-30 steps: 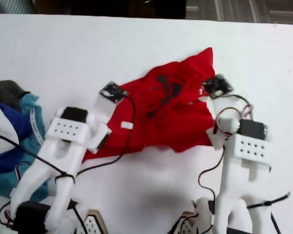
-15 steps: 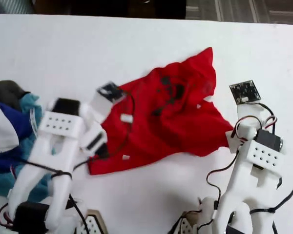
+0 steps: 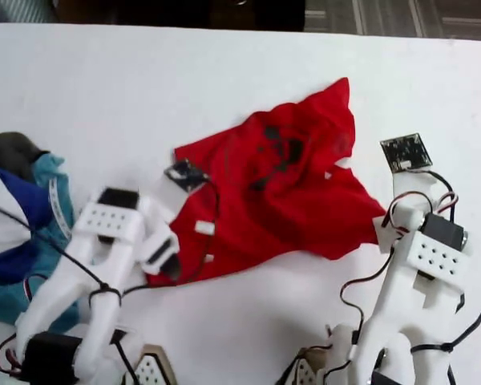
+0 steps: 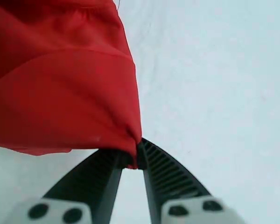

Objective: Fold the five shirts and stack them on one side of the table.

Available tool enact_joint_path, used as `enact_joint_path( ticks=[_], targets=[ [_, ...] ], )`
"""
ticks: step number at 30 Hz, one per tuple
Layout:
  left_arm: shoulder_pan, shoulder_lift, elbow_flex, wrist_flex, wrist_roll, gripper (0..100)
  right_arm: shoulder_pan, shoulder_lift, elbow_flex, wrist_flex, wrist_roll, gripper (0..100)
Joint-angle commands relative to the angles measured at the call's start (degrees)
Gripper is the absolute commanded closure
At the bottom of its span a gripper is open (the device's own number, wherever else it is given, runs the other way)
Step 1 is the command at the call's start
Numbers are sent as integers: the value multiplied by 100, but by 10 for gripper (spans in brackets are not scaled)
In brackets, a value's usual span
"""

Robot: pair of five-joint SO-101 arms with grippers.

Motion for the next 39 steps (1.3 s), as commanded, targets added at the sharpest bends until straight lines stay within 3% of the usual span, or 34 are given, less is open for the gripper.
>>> enact_joint_path(
  ticks=[1,16,24,28,33,39],
  targets=[
    [9,-114,391,-387,-360,718,48,-207,-70,84,62,981],
    [-53,-123,470,-862,-352,725,57,-207,-70,259,62,981],
    [-193,-114,567,-835,-360,984,57,-207,-70,251,62,981],
    [-193,-132,646,-826,-352,975,48,-207,-70,233,62,981],
    [-185,-176,-110,-88,-264,974,40,-207,-70,224,35,981],
    [-185,-176,-2176,1495,-70,974,-127,-207,-105,75,-44,981]
  ],
)
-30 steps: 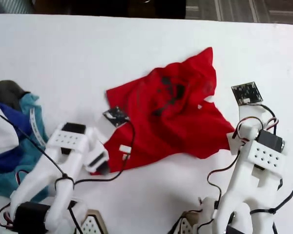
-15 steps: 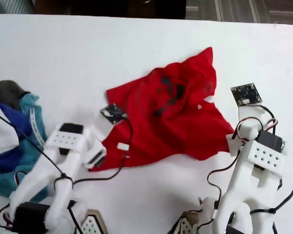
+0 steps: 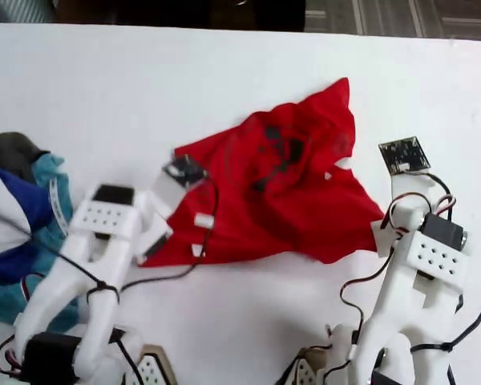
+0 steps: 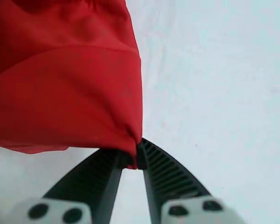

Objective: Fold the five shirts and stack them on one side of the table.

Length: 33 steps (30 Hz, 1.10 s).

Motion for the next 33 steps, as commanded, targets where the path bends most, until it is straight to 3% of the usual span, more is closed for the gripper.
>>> enact_joint_path(
  ticks=[1,8,12,21,33],
  targets=[
    [-35,-167,-1481,976,70,974,-198,-207,-193,-154,-149,981],
    [-35,-167,-3653,2286,70,974,-576,-145,-1916,-154,-1099,981],
    [-79,-176,-4690,2796,88,974,-831,-154,-2743,-92,-1204,981],
    [-246,-1222,-6220,2804,563,974,-936,-198,-4870,145,-1204,981],
    [-325,-2558,-6422,2558,879,974,-963,-207,-7156,910,-1240,981]
  ],
)
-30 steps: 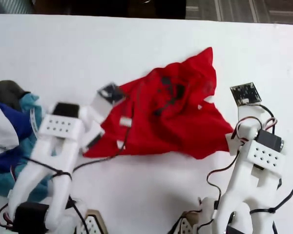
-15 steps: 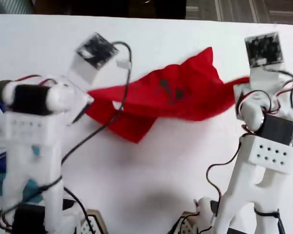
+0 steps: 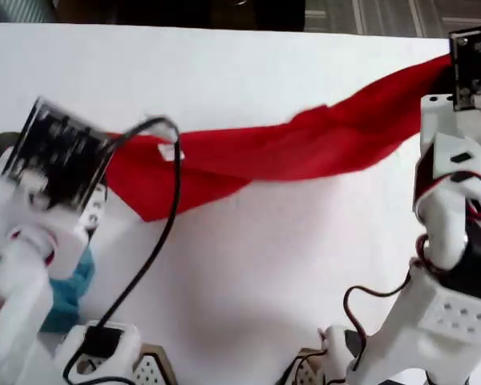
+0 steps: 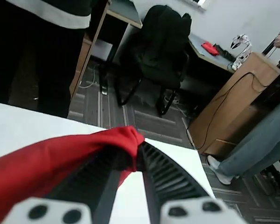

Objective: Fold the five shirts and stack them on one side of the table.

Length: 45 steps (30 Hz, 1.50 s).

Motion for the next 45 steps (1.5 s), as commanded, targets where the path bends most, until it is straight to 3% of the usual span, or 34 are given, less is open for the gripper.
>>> enact_joint_path(
  ticks=[1,8,15,26,37,45],
  targets=[
    [-246,-308,-171,-158,44,974,-40,-198,-826,347,-79,981],
    [-756,-1081,-136,-229,44,974,-57,-198,-2251,1262,-440,981],
    [-756,-1354,-163,-290,53,974,-585,-198,-3358,1947,-448,981],
    [-756,-1310,-163,-598,334,974,-585,-198,-5266,2422,-440,981],
    [-774,-1319,-110,-316,316,974,-602,-136,-5363,2545,-686,981],
    [-1521,-1345,-110,-97,316,974,-611,-189,-4879,2536,-695,981]
  ],
)
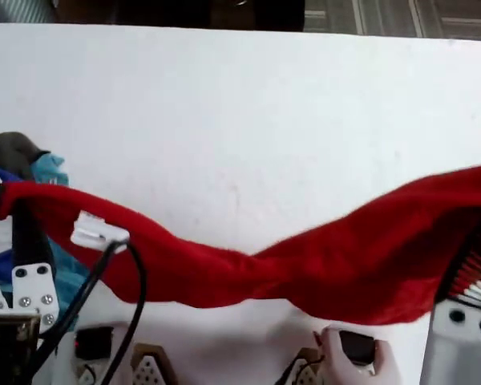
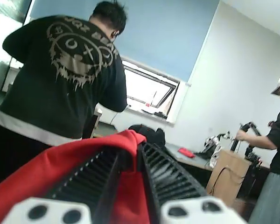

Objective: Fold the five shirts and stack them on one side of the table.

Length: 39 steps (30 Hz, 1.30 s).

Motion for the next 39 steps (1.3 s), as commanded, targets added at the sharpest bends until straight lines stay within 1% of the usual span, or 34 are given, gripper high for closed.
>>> enact_joint_path(
  ticks=[1,7,15,20,29,32,36,39],
  targets=[
    [-149,9,-48,62,18,974,-31,13,53,4,-62,981],
    [-167,-105,303,229,26,974,-31,13,53,22,-211,981],
    [-167,-1108,971,211,26,974,-31,-4,0,189,-211,981],
    [-176,-1530,963,167,26,974,-31,-277,53,189,-193,981],
    [-176,-1600,892,18,35,974,-31,-356,62,259,-202,981],
    [-176,-1530,1103,-18,35,974,-31,-233,299,295,-220,981],
    [-141,-1134,1771,-440,35,974,-40,-4,1011,268,-501,981],
    [-132,-765,2079,-958,70,974,-40,180,1618,57,-536,981]
  ],
)
